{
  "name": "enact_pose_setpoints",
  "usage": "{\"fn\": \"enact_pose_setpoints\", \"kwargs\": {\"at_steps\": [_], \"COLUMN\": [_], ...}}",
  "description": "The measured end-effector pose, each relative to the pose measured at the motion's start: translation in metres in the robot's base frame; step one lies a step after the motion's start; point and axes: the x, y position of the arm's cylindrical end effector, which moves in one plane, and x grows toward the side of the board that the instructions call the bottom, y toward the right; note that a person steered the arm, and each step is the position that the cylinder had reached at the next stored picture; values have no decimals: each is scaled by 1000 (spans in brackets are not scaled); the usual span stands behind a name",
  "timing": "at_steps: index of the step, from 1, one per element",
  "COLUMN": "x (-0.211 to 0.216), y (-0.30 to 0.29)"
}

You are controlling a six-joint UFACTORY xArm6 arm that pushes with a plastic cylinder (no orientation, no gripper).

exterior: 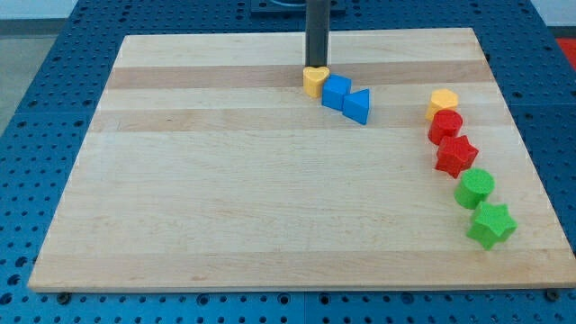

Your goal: Place the yellow heart to the left of the blue cube

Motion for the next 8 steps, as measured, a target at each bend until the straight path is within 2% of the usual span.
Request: {"fn": "enact_pose_setpoints", "kwargs": {"at_steps": [8], "x": [18], "y": [-6]}}
